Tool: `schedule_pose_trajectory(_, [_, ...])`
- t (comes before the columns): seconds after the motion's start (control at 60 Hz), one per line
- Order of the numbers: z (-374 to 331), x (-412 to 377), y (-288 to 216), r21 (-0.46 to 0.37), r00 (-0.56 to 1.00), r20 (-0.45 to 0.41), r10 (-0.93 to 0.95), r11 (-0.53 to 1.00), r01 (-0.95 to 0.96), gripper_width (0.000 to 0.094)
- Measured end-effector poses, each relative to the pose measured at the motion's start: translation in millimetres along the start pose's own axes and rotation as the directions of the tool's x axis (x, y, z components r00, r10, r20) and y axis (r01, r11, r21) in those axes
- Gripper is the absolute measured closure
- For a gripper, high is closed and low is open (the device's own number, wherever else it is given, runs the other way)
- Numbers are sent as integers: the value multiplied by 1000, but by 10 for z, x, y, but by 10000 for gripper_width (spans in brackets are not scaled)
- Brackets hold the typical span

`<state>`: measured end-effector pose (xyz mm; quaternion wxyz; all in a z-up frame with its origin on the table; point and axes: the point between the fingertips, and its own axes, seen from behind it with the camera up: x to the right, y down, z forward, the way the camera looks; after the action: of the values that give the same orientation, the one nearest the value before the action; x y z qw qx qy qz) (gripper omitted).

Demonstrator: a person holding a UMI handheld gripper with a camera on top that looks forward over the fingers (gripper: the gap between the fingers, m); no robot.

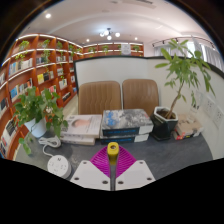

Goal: Unplug charger

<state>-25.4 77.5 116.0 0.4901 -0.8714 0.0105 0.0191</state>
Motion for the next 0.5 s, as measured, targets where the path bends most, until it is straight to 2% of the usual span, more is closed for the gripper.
schedule_pose_trajectory(0.1, [251,-28,659,-126,998,56,16,992,-9,897])
schedule_pose_trajectory(0.267, [437,23,1097,-203,995,81,62,978,-45,894])
schedule_pose_trajectory(0.317, [486,-5,1109,-188,991,89,99,979,-81,860])
schedule_pose_trajectory(0.383, [510,17,1126,-213,986,89,140,970,-119,809])
schedule_pose_trajectory(0.417, [506,65,1137,-238,986,74,150,963,-129,734])
schedule_pose_trajectory(0.5, [505,164,1117,-241,989,39,144,962,-131,403])
